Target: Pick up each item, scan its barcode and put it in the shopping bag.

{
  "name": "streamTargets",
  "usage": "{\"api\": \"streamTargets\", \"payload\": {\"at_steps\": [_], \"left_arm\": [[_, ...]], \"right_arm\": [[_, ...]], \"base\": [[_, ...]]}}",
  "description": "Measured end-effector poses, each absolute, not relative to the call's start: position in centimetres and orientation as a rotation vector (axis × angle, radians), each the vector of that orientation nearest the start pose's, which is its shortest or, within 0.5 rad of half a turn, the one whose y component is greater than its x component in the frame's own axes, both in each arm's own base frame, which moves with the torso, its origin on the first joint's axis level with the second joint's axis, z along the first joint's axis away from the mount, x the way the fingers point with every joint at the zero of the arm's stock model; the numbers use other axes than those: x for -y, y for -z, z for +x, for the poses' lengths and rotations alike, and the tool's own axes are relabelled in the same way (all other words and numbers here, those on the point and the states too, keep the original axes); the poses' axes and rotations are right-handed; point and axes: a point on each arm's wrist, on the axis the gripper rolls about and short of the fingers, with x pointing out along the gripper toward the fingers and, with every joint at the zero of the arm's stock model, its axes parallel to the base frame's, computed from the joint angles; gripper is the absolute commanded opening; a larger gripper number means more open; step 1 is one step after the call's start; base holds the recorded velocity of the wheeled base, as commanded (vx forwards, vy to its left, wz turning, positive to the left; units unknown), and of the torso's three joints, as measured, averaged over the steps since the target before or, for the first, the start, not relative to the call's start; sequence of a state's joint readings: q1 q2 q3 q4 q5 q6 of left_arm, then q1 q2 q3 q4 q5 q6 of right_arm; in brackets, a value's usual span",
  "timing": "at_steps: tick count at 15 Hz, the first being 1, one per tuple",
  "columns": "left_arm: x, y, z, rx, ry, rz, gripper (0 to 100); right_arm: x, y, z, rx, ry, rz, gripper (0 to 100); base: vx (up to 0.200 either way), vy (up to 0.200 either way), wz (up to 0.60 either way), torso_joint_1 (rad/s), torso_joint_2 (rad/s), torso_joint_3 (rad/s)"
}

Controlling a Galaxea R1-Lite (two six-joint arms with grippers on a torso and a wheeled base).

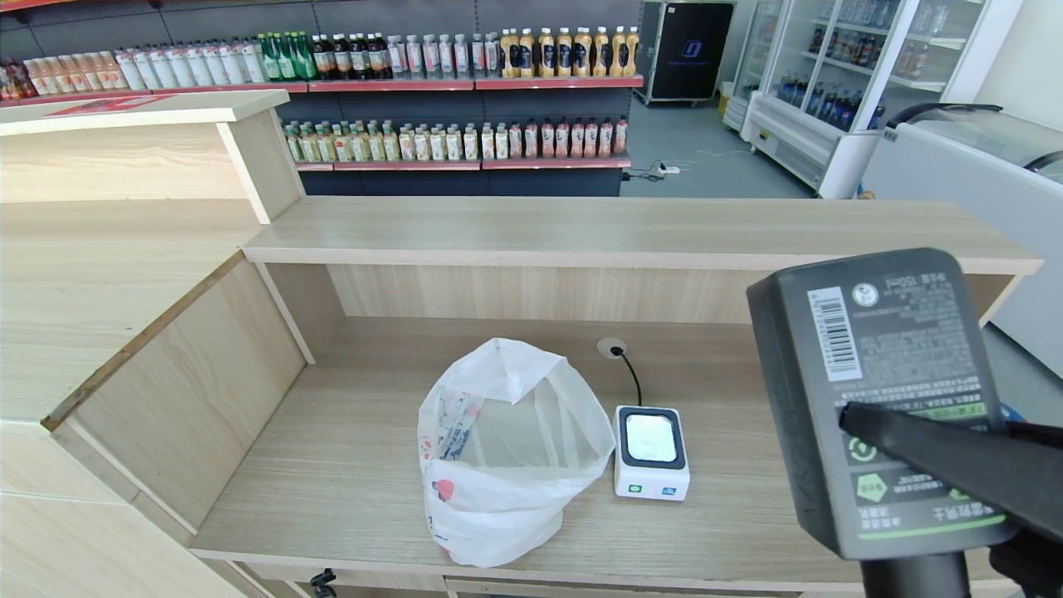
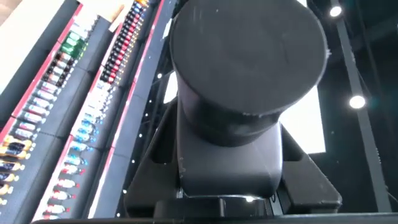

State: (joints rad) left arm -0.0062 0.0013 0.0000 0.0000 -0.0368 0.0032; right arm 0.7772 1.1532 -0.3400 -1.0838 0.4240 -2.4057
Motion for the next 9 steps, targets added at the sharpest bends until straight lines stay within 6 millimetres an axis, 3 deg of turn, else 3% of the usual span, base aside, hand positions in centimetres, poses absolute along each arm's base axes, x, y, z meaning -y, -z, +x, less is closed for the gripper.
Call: {"api": "streamTargets", "payload": {"at_steps": [9], "left_arm": [[0.1,-7.6,-2.3,-0.001,0.043,0.003,100]], "right_arm": [[-10.3,-22.7,8.3,1.539,-0.266,-1.943,0]], "base": [[0.000,0.000,0.00,0.000,0.00,0.000]]}}
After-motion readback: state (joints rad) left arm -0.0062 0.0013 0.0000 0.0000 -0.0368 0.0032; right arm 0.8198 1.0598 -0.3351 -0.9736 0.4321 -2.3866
